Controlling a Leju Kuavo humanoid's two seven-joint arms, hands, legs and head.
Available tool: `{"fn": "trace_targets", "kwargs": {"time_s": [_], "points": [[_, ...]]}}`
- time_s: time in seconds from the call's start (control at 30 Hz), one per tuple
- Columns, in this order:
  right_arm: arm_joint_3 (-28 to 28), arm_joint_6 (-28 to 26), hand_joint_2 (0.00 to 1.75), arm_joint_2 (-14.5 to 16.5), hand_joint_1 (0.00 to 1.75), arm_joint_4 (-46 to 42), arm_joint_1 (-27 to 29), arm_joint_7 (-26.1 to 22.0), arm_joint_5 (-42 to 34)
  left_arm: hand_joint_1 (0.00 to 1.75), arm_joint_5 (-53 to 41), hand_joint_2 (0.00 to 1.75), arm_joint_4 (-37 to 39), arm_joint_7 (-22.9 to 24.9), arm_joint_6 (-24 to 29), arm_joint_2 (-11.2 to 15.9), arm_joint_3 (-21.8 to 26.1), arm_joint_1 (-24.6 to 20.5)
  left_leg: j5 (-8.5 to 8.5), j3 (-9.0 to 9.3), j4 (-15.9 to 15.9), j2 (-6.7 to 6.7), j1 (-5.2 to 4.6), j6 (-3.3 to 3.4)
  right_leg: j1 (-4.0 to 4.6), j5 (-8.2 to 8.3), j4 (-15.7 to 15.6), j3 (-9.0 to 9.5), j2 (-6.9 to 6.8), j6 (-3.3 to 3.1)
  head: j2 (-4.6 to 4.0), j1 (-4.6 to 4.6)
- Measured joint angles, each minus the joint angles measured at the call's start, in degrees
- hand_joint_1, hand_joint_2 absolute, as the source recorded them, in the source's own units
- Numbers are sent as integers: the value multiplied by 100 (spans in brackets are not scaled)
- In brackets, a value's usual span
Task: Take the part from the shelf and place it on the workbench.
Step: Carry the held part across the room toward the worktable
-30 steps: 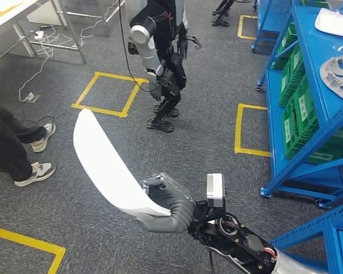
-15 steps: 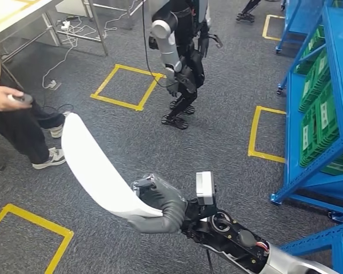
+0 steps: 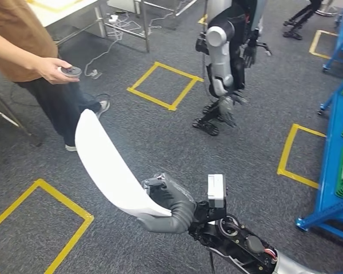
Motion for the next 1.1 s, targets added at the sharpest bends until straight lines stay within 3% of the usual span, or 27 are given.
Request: {"fn": "trace_targets", "kwargs": {"time_s": [0.03, 0.1, 0.17, 0.2, 0.27, 0.33, 0.37, 0.4, 0.47, 0.53, 0.6, 0.63, 0.7, 0.77, 0.8, 0.83, 0.87, 0.9, 0.93, 1.0, 1.07, 1.1], "points": [[-1, 1, 175, 0, 175, 0, -1, -3, 0, 0, 1, 175, -1, 7, 0, -8, 0, -2, 14, -22, 0, -54, 6, -24, 7, 24, -168, 76, 59, -16, 0, 3], [-2, 4, 175, 1, 175, -1, -5, -10, 0, 0, 2, 175, 1, 21, 0, -6, 0, 9, 56, -63, -20, -155, 14, -97, 4, 17, -269, 144, -11, -37, 0, 7], [1, 9, 175, 7, 175, -1, -8, -15, 0, 0, 4, 175, 2, 29, -1, -5, -1, 27, -18, -133, 77, -36, 8, -156, -25, 80, -347, 183, -133, -75, 0, -28], [1, 13, 175, 11, 175, -1, -9, -20, 0, 0, 6, 175, 2, 31, -2, -7, -1, 24, -154, -241, 287, 91, 3, -178, -41, 109, -387, 189, -206, -92, 0, -66], [2, 21, 175, 19, 175, 9, -5, -28, 0, 0, 10, 175, 2, 34, -2, -18, -1, 6, -543, -611, 1035, 315, 19, -228, -31, 126, -408, 174, -358, -115, 0, -152], [3, 32, 175, 20, 175, 25, 0, -31, 0, 0, 13, 175, 2, 41, -2, -21, 0, 3, -729, -899, 1626, 375, 45, -282, -25, 123, -407, 157, -510, -116, 0, -205], [4, 40, 175, 21, 175, 30, 1, -32, 0, 0, 15, 175, 2, 45, -1, -22, 0, 9, -667, -885, 1617, 398, 60, -305, -26, 121, -405, 153, -577, -113, 0, -226], [4, 49, 175, 22, 175, 34, 0, -34, 0, 0, 17, 175, 2, 49, -1, -22, 0, 15, -511, -742, 1364, 439, 76, -323, -29, 115, -400, 153, -637, -104, 0, -246], [3, 65, 175, 28, 175, 39, -2, -40, 0, 0, 19, 175, 2, 50, 0, -18, 0, 9, -169, -268, 520, 637, 85, -337, -18, 81, -368, 153, -740, -57, 0, -289], [2, 79, 175, 34, 175, 40, -11, -46, 0, 0, 22, 175, 1, 50, 0, -14, 1, -6, -36, -4, 21, 752, 65, -274, 12, 37, -331, 157, -823, 7, 0, -288], [2, 95, 175, 39, 175, 41, -23, -54, 0, 0, 27, 175, 1, 50, 0, -14, 3, -3, -46, 0, -14, 668, 48, -178, 22, 8, -321, 182, -900, 59, 0, -244], [3, 100, 175, 42, 175, 41, -28, -57, 0, 0, 27, 175, 2, 50, 0, -15, 3, 6, -46, 3, -16, 624, 51, -139, 7, -23, -299, 181, -893, 89, 0, -228], [2, 101, 175, 44, 175, 42, -37, -63, 0, 0, 15, 175, 2, 50, 0, -15, 3, 16, -33, 18, -31, 538, 66, -64, -23, -234, -15, 77, -711, 144, 0, -196], [-1, 90, 175, 44, 175, 43, -36, -64, 0, 0, -6, 175, 2, 48, 0, -14, 2, 9, -28, 20, -33, 455, 66, -17, -32, -619, 722, -240, -474, 170, 0, -121], [-2, 84, 175, 44, 175, 45, -31, -64, 0, 0, -15, 175, 2, 46, -1, -14, 2, 5, -28, 19, -32, 404, 57, -6, -31, -779, 1132, -428, -424, 172, 0, -78], [-3, 77, 175, 44, 175, 49, -27, -63, 0, 0, -23, 175, 2, 45, -1, -14, 2, 3, -29, 20, -30, 346, 49, -2, -28, -845, 1410, -565, -398, 169, 0, -45], [-4, 74, 175, 44, 175, 52, -24, -63, 0, 0, -31, 175, 2, 44, -2, -14, 2, 4, -30, 26, -28, 281, 41, -1, -27, -791, 1473, -609, -382, 157, 0, -21], [-6, 72, 175, 44, 175, 54, -24, -62, 0, 0, -42, 175, 2, 43, -7, -14, 2, 5, -31, 36, -28, 213, 36, -2, -27, -622, 1295, -546, -365, 137, 0, -3], [-10, 68, 175, 44, 175, 55, -24, -62, 0, 0, -52, 175, 2, 43, -10, -15, 2, 6, -32, 48, -27, 146, 34, -4, -27, -379, 927, -397, -317, 111, 0, 12], [-24, 57, 175, 44, 175, 54, -19, -62, 0, 0, -75, 175, 2, 41, -19, -19, 2, 1, -31, 45, -19, 21, 34, -21, -29, -18, 161, -86, -79, 58, 0, 30], [-40, 32, 175, 44, 175, 49, -5, -61, 4, 0, -94, 175, 2, 37, -22, -22, 2, -2, -9, -11, -12, -83, 48, -73, -20, 33, -183, 56, 66, 33, 0, 43], [-46, 18, 175, 44, 175, 45, 3, -60, 8, 0, -102, 175, 2, 33, -24, -21, 2, 5, 12, -39, -16, -136, 54, -113, -14, 28, -227, 78, 35, 28, 0, 43]]}}
